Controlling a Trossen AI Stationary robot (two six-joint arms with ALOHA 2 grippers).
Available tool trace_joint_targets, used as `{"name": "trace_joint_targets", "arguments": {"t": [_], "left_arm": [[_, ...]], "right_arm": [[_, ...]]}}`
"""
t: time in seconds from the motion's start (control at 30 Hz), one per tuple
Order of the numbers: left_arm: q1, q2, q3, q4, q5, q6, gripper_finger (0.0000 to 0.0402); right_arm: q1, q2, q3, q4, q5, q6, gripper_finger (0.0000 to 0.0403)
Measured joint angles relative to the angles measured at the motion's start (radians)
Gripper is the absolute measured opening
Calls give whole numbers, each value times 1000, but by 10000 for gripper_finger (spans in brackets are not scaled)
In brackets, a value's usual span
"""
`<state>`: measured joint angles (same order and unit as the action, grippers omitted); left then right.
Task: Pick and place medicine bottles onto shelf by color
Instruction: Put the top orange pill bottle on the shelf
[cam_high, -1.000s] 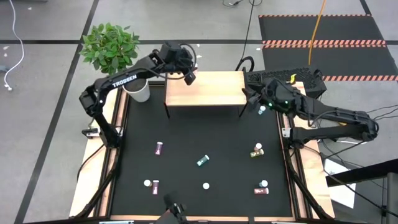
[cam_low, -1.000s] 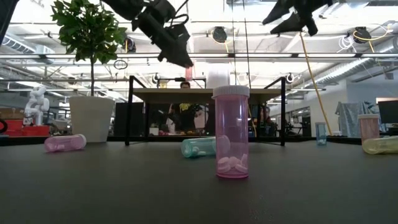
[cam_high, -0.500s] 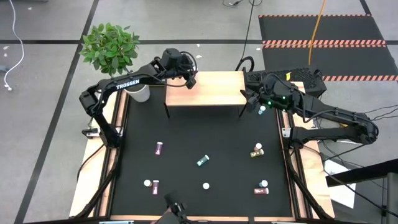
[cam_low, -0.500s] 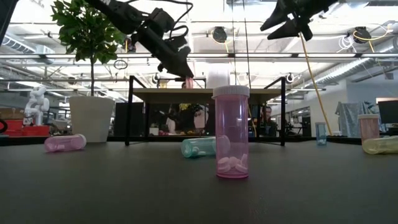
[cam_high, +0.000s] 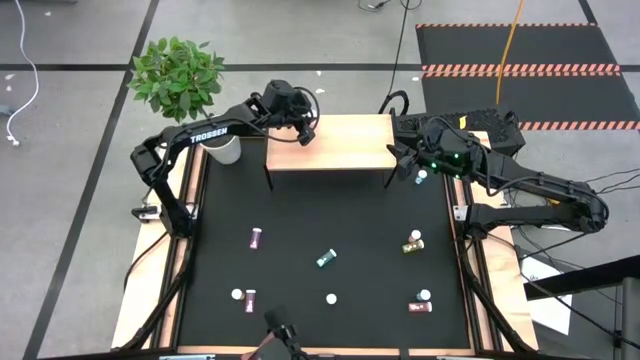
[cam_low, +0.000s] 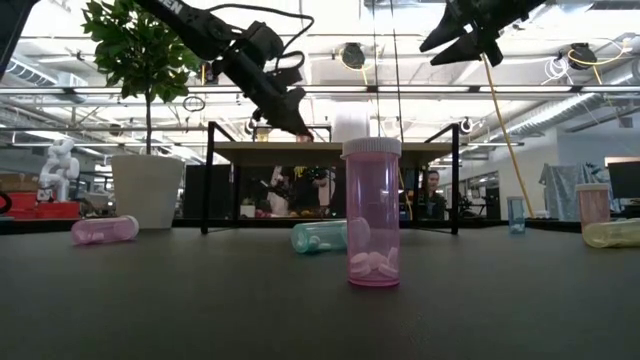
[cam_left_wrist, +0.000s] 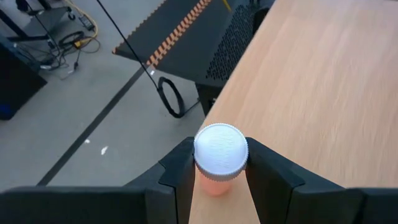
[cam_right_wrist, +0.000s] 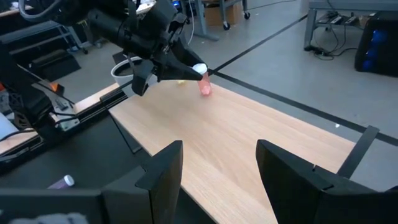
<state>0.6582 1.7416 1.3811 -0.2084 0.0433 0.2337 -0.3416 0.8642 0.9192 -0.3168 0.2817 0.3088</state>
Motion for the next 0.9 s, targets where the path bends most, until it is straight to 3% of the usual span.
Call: {"name": "trace_joint_targets", "arguments": {"t": [0.5, 0.9], "left_arm": [[2, 0, 0, -10, 0, -48, 128], [2, -1, 0, -13, 0, -63, 205]], "right_arm": [[0, 0, 0, -4, -25, -5, 199], [0, 0, 0, -4, -25, 7, 199]]}}
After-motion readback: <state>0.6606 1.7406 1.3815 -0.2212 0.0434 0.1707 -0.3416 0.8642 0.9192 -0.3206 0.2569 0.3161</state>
